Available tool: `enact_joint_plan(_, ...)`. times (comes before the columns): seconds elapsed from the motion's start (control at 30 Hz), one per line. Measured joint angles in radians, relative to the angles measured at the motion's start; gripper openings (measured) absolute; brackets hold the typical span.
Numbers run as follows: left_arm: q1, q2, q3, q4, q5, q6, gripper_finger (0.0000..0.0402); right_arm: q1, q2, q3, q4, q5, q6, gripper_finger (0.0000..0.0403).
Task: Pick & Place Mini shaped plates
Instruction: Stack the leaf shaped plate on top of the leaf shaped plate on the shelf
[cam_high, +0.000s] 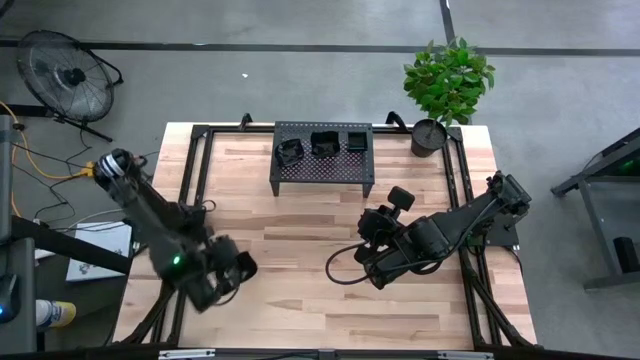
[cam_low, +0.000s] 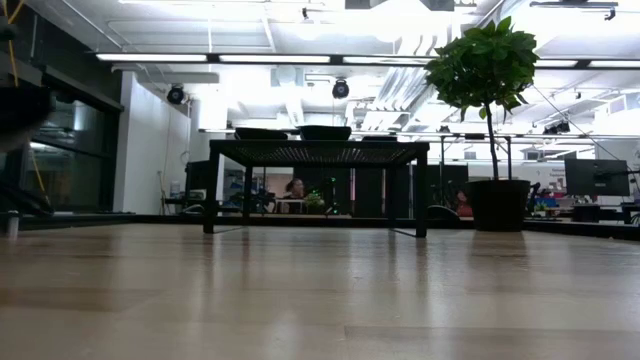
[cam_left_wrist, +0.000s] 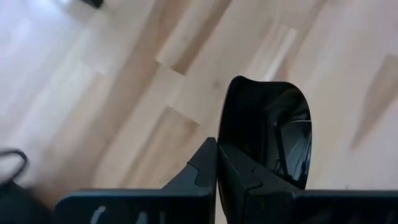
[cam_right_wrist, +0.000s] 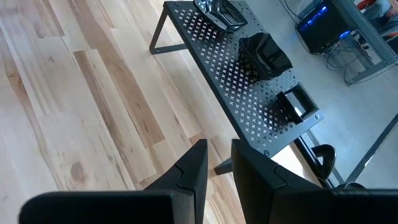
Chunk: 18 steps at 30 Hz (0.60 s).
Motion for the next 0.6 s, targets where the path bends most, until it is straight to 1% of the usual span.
enact_joint_plan(0.3, 0.307, -0.164, 0.000, 0.019, 0.058, 0.425, 0.0001, 0.000, 0.000, 0.000, 0.000, 0.000, -0.001, 0.0067)
enact_joint_plan(0.6, 0.588, -0.310, 0.000, 0.135, 0.121, 0.782, 0.0001, 0.000, 0.000, 0.000, -0.001, -0.004, 0.000, 0.0067)
